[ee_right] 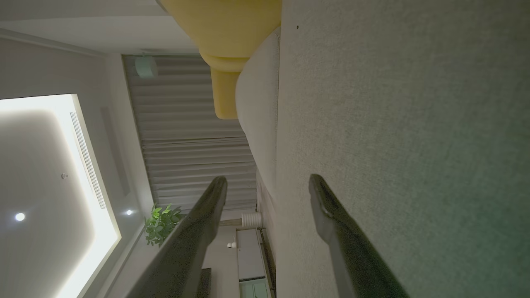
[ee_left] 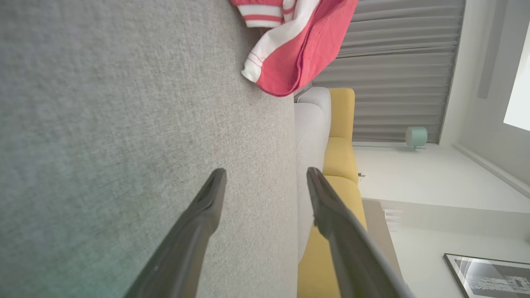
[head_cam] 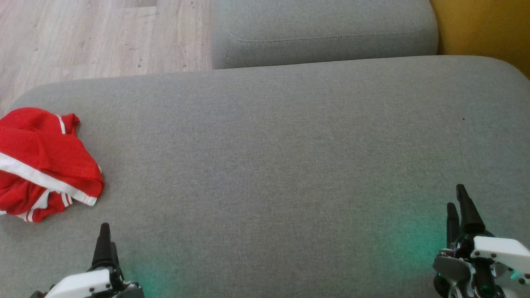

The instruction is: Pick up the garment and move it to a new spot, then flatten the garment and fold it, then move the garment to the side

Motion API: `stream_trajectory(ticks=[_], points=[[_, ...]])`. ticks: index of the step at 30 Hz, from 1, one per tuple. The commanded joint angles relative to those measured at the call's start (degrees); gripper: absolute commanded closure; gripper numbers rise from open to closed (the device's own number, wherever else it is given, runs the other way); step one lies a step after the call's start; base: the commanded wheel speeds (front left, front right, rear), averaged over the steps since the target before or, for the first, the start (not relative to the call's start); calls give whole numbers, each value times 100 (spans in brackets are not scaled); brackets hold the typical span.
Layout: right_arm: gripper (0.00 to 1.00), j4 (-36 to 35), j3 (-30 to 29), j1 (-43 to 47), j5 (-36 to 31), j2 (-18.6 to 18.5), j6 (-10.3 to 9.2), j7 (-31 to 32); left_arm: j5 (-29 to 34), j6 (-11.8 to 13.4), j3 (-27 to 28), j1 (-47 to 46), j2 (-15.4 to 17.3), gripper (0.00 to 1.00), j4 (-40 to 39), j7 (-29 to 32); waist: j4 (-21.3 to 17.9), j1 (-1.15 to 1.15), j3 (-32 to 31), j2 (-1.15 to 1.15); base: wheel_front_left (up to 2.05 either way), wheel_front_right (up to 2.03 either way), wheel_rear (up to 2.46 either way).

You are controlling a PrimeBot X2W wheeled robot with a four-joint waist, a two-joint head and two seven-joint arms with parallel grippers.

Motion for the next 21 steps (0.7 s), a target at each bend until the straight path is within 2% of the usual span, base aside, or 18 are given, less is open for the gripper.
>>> stream_trajectory(ticks=[1,21], points=[[0,-199,39,-330,-89,-111,0,-85,116,-4,-3,-296,77,0,-170,-52,1,0,3,0,0,0,0],[0,33,445,-747,-1471,-272,-1,-434,1666,-11,-219,-595,228,0,-83,-388,1,0,122,0,0,0,0]])
